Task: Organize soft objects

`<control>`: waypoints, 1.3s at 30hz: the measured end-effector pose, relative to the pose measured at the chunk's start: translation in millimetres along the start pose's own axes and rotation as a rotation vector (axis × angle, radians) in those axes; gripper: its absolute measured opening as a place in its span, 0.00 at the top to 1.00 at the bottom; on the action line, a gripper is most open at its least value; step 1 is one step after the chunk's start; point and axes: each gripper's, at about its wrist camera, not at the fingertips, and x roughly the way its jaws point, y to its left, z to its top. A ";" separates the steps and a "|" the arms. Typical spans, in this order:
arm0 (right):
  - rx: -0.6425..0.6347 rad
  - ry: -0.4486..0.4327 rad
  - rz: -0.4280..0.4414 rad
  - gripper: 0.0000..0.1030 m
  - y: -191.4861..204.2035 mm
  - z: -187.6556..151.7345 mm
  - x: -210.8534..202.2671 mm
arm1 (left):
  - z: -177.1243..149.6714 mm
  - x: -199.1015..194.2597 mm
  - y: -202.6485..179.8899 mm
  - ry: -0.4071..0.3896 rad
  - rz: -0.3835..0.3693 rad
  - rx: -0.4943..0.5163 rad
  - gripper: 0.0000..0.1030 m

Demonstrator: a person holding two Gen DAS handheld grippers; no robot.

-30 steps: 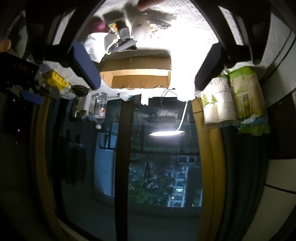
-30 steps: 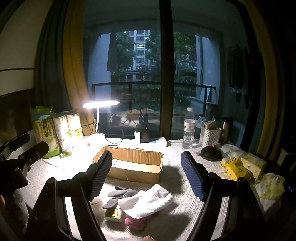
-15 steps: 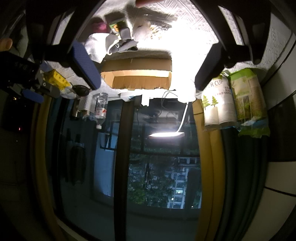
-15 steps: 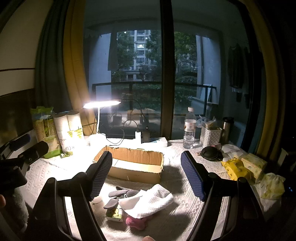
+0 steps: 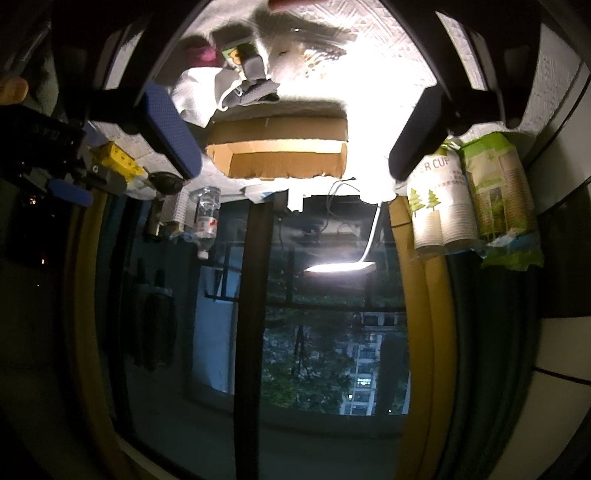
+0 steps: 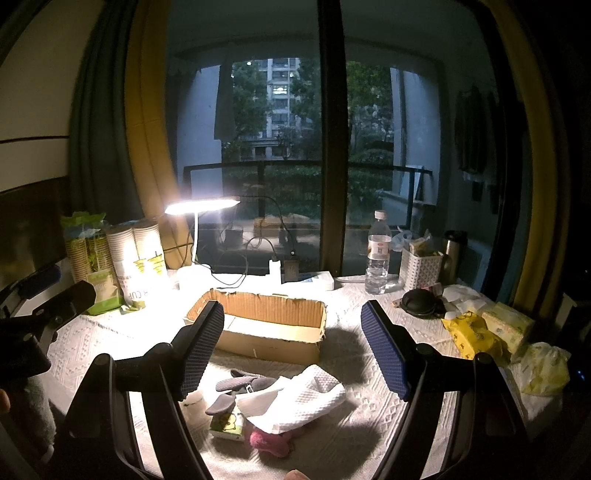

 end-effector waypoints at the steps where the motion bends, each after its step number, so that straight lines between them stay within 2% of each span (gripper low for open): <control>1: 0.001 0.001 -0.001 0.23 0.3 0.3 -0.2 | 0.1 -0.5 0.2 -0.001 -0.001 -0.002 0.01; 39: 0.008 0.001 0.000 0.23 -2.6 -5.3 -0.5 | -0.2 -2.9 -1.5 0.003 -0.006 -0.010 0.01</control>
